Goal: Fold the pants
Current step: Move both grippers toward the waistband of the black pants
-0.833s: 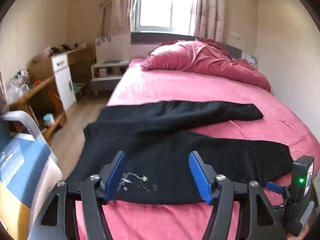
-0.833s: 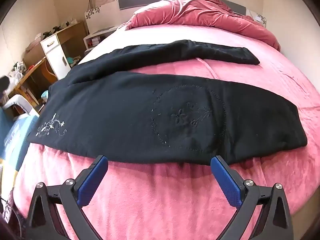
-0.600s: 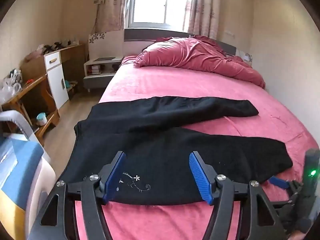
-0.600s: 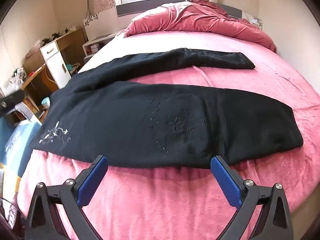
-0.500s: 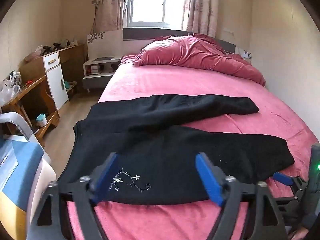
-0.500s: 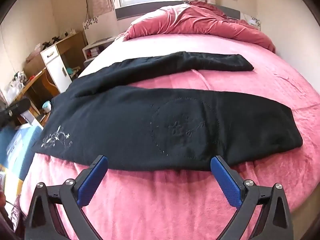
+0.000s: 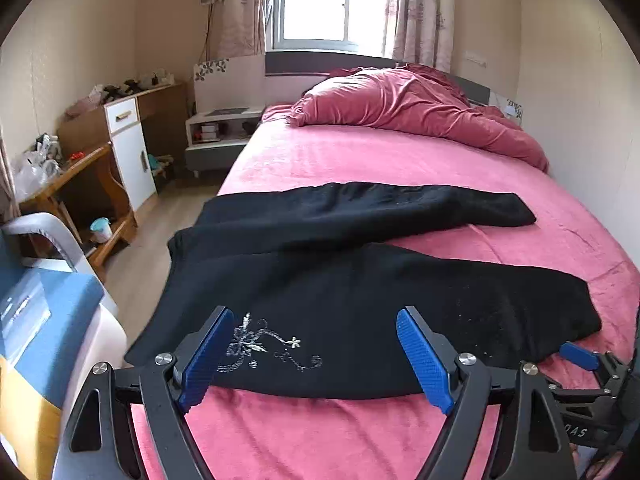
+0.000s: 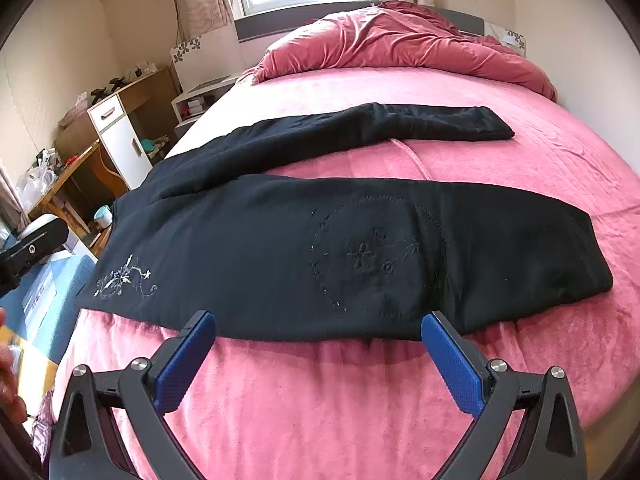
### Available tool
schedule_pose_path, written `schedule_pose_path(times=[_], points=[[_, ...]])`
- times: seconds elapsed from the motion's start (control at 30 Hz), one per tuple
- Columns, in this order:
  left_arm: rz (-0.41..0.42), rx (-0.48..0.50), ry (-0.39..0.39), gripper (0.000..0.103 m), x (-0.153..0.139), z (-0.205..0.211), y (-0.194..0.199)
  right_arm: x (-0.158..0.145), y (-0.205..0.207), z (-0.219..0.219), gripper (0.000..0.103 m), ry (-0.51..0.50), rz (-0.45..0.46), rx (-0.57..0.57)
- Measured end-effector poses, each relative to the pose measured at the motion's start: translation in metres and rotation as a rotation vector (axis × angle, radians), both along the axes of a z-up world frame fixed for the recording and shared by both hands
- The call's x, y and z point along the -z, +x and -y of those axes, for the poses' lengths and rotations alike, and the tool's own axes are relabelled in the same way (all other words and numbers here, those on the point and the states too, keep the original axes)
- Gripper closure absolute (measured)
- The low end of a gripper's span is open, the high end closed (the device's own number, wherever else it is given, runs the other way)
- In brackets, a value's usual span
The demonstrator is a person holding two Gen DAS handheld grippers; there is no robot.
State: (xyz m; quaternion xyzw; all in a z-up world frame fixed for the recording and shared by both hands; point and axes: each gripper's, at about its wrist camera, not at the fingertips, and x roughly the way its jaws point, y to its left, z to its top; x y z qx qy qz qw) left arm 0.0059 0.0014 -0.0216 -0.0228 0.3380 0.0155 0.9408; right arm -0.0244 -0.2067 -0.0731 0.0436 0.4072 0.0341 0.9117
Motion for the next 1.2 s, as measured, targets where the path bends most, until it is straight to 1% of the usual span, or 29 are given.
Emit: schedule_pose_path(times=[0.23,0.37,0.53,0.73,0.93,1.2], points=[[0.009,-0.037,0.024,0.018,-0.003,-0.003,-0.003,-0.001,-0.001,0.004,0.000,0.001,0.004,0.016],[0.001,-0.052,0.016,0.018,-0.001,-0.007,-0.004,-0.003,-0.002,0.006,0.000,-0.001,0.010,0.021],[-0.010,-0.066,0.032,0.018,0.002,-0.007,-0.005,-0.004,-0.002,0.006,0.000,-0.005,0.013,0.021],[-0.050,-0.063,0.009,0.018,0.009,-0.009,-0.003,-0.004,-0.003,0.007,0.000,-0.002,0.012,0.016],[-0.122,-0.080,-0.023,0.018,0.026,-0.017,0.003,-0.001,-0.002,0.008,0.000,0.001,0.000,0.020],[-0.150,-0.118,-0.026,0.018,0.035,-0.032,0.001,0.005,-0.001,0.011,0.000,0.004,-0.020,0.032]])
